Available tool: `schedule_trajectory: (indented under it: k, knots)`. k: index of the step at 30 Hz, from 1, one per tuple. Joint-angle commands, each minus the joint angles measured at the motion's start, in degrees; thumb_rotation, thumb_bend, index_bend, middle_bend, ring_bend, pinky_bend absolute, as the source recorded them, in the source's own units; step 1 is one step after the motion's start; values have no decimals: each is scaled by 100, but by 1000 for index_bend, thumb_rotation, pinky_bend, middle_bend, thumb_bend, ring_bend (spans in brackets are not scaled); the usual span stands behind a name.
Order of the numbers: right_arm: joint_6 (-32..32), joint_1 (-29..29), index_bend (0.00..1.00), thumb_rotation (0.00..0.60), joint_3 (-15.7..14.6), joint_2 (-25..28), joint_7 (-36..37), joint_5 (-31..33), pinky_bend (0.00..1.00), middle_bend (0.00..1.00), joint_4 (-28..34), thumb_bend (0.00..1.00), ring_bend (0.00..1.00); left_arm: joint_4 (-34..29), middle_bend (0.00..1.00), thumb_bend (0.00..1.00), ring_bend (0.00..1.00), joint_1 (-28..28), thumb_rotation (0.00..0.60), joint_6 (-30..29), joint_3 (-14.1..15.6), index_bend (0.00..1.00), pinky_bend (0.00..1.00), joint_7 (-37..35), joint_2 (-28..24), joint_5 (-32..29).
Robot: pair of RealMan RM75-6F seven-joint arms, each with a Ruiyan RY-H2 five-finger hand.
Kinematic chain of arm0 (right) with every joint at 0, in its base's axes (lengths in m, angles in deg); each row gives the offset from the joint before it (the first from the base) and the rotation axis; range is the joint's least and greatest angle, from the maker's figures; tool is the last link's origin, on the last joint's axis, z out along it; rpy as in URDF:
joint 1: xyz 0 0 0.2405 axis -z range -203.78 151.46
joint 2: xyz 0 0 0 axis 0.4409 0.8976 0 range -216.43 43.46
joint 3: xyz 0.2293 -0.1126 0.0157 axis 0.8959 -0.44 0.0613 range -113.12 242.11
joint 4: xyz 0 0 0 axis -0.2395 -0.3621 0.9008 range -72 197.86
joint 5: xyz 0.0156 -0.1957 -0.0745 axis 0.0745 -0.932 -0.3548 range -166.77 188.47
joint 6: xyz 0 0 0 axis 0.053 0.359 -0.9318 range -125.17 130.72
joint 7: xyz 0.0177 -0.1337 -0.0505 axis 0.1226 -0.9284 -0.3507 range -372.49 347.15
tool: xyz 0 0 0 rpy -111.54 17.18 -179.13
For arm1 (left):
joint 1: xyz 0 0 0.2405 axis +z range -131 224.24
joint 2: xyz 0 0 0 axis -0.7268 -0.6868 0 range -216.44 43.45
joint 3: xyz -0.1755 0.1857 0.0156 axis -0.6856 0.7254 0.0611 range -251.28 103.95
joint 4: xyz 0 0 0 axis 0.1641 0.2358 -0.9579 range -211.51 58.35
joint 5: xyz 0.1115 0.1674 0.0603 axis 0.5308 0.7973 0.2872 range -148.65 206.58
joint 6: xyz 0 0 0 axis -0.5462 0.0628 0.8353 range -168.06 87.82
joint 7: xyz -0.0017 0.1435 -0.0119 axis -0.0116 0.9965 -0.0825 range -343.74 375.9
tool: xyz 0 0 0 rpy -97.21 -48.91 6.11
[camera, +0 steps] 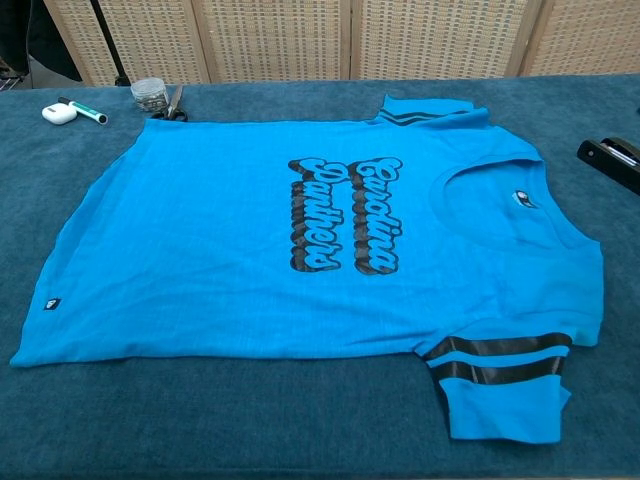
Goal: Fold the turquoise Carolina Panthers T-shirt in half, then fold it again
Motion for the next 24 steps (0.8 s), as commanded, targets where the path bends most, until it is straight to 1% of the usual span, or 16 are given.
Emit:
schedule_trajectory:
  k: [1, 4, 6, 19, 24]
  knots:
    - [-249, -324, 367, 600, -348, -555, -221, -753, 0, 42, -656, 0, 0, -29, 0, 0, 0, 6, 600, 8, 3, 0, 0, -20, -22, -6]
    - [-453, -448, 377, 600, -416, -863, -511, -954, 0, 47, -923, 0, 0, -38, 0, 0, 0, 20, 600, 17, 23, 0, 0, -14, -37, 2]
    - [-506, -484, 383, 600, -403, -983, -607, -953, 0, 53, -988, 0, 0, -34, 0, 0, 0, 23, 600, 21, 24, 0, 0, -4, -35, 0]
    - [-627, -678, 397, 600, -360, -1277, -1015, -910, 0, 60, -1249, 0, 0, -32, 0, 0, 0, 11, 600, 97, 32, 0, 0, 26, -12, -17]
    - [-699, -761, 411, 600, -332, -1429, -1289, -918, 0, 60, -1468, 0, 0, -43, 0, 0, 0, 6, 600, 131, 39, 0, 0, 50, -2, -25]
